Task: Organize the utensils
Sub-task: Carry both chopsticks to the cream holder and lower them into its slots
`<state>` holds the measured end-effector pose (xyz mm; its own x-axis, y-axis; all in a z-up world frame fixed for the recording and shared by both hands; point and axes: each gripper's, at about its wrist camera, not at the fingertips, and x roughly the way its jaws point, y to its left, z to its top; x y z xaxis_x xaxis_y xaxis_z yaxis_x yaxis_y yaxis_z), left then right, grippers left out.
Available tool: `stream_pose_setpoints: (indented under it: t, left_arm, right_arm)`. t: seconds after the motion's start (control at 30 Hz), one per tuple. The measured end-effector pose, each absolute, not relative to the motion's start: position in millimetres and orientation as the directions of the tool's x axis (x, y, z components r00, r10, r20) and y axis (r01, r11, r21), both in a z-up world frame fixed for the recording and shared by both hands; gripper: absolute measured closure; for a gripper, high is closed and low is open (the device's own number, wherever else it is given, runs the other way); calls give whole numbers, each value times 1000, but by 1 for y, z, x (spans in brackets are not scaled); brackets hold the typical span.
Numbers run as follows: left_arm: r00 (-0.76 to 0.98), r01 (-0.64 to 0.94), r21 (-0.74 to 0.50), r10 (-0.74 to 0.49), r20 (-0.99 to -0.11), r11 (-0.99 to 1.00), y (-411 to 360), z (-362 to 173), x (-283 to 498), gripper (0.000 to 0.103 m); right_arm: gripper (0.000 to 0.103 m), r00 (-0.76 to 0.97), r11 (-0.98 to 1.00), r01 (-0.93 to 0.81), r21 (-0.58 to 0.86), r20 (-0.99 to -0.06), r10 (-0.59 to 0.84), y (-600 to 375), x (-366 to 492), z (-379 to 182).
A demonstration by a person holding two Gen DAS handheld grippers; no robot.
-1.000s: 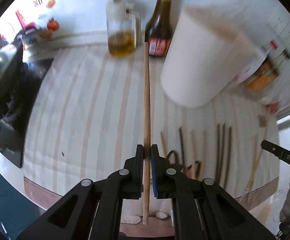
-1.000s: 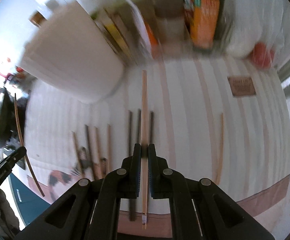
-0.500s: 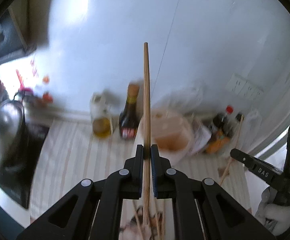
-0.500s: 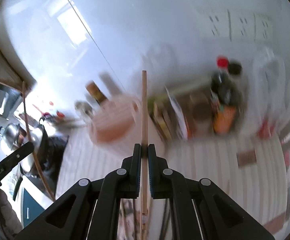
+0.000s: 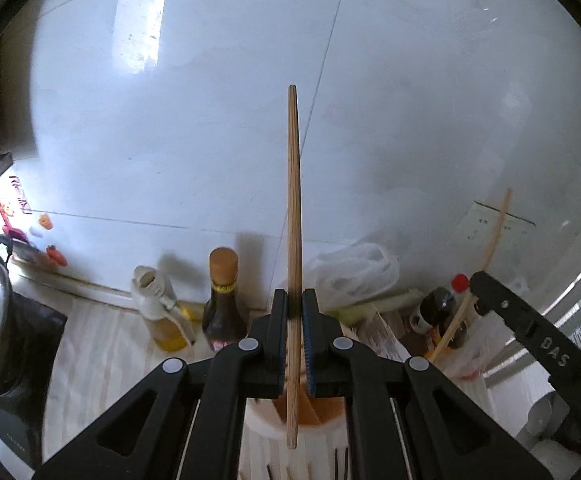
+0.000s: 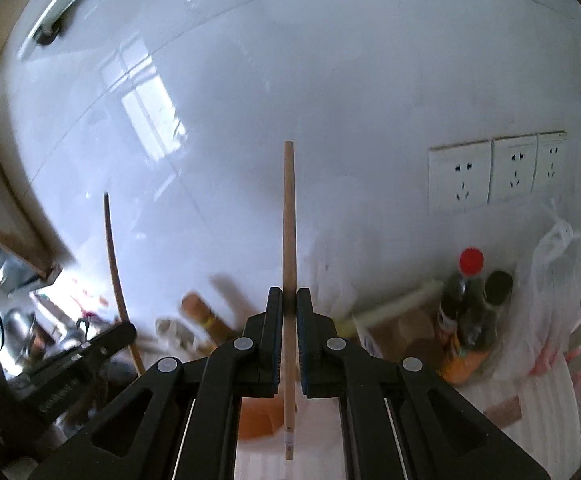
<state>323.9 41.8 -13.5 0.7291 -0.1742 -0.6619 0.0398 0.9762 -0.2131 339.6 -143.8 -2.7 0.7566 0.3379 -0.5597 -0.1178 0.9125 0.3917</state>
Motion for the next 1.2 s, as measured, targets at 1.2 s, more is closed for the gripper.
stream_pose_setpoints:
  t: [1.2]
  left_arm:
    - [826, 157, -211, -246, -507, 965, 27, -27, 322, 98]
  right_arm:
    - [96, 809, 877, -170, 450, -444, 385, -140, 314, -77]
